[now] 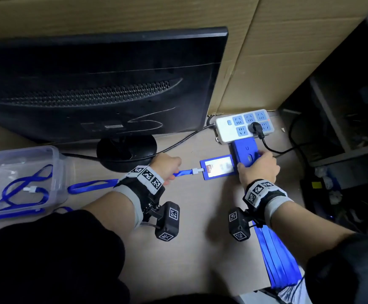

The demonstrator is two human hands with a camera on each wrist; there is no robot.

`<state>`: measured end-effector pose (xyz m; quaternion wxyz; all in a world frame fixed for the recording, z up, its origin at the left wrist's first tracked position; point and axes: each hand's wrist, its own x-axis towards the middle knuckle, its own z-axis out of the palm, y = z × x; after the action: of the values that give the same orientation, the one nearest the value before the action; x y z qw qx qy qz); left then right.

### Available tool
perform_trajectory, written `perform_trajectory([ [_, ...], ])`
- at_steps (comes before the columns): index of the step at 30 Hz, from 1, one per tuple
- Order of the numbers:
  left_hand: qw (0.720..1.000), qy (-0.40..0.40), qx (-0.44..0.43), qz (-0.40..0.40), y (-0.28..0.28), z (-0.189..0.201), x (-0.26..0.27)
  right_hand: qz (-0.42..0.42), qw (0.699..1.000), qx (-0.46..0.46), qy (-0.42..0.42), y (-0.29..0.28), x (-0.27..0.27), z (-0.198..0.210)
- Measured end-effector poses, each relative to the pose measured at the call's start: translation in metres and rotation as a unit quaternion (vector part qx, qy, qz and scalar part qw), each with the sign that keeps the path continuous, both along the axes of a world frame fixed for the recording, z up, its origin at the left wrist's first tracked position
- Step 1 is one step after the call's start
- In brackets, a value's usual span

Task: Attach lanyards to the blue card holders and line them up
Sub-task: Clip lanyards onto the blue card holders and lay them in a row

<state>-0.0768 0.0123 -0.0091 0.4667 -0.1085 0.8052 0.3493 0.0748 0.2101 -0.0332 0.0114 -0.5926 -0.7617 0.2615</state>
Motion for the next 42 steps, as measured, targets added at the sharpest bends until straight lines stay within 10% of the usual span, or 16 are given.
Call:
perform_trajectory([
  [10,0.992,0.022,0.070,-0.105,0.002,0.030,0.010,-0.030,0.987,-0.030,0.155,-0.014,0.007,0.026],
  [17,0.926,0.152,0.237,-0.251,-0.017,0.068,0.028,-0.020,0.923,-0.267,0.278,-0.066,0.024,0.069],
  [22,0.873,0.239,0.200,-0.374,-0.057,0.093,0.044,0.043,0.828,-0.490,0.268,-0.112,0.037,0.110],
  [33,0.932,0.251,0.142,-0.220,-0.183,0.108,0.025,0.198,0.854,-0.410,0.252,-0.207,0.035,0.130],
  [42,0.925,0.217,0.216,-0.224,-0.241,0.120,0.028,0.183,0.814,-0.461,0.304,-0.252,0.018,0.141],
])
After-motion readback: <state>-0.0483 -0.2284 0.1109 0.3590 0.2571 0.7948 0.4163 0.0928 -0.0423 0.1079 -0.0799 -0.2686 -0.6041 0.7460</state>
